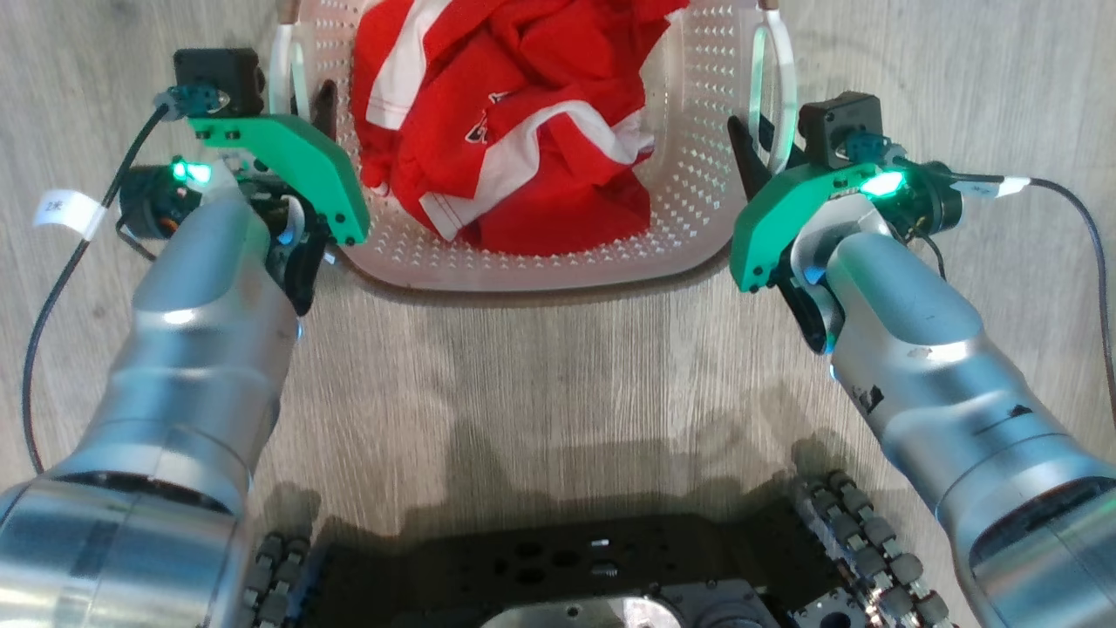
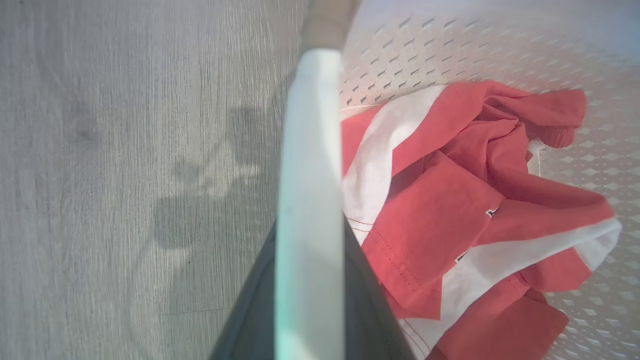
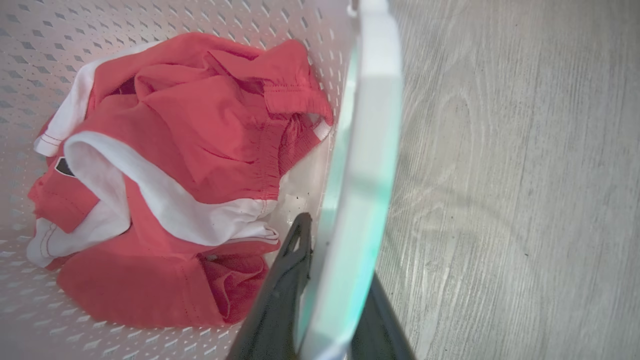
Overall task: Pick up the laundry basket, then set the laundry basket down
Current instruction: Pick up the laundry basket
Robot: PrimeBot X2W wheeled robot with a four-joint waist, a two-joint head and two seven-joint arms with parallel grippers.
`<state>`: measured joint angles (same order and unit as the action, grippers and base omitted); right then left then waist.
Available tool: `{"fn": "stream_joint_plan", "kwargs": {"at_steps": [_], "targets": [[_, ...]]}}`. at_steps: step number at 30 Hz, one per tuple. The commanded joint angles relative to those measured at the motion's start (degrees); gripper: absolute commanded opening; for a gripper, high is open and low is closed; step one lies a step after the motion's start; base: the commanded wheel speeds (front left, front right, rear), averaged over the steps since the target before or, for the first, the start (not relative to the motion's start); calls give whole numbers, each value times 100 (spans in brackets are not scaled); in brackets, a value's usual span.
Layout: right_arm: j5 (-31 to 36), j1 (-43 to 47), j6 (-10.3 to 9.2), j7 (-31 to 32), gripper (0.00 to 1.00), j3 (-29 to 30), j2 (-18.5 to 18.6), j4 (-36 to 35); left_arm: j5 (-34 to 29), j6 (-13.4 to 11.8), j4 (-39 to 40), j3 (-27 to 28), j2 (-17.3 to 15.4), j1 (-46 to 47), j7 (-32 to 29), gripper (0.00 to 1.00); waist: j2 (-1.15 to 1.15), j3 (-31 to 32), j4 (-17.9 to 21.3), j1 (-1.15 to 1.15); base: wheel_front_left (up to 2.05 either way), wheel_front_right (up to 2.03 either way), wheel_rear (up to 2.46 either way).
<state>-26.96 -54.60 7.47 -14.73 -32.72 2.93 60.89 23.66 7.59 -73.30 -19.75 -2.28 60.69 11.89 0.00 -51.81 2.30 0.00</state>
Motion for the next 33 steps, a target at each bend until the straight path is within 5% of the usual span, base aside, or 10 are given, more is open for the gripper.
{"fn": "stream_joint_plan", "kwargs": {"at_steps": [1, 12, 33], "targets": [[-21, 395, 2, -27, 0, -153, -5, 5, 53, -11, 32, 21, -195, -205, -57, 0, 0, 163, 1, 0, 0, 0, 0], [-601, 621, 2, 100, 0, -767, -5, 439, 683, -10, 43, -250, -106, -514, -685, 0, 0, 1095, -54, 0, 0, 0, 0], [-1855, 765, 2, 1367, 0, -1733, 106, 514, 1593, -10, 19, -489, -125, -1087, -1782, 0, 0, 2787, -6, 0, 0, 0, 0]]}}
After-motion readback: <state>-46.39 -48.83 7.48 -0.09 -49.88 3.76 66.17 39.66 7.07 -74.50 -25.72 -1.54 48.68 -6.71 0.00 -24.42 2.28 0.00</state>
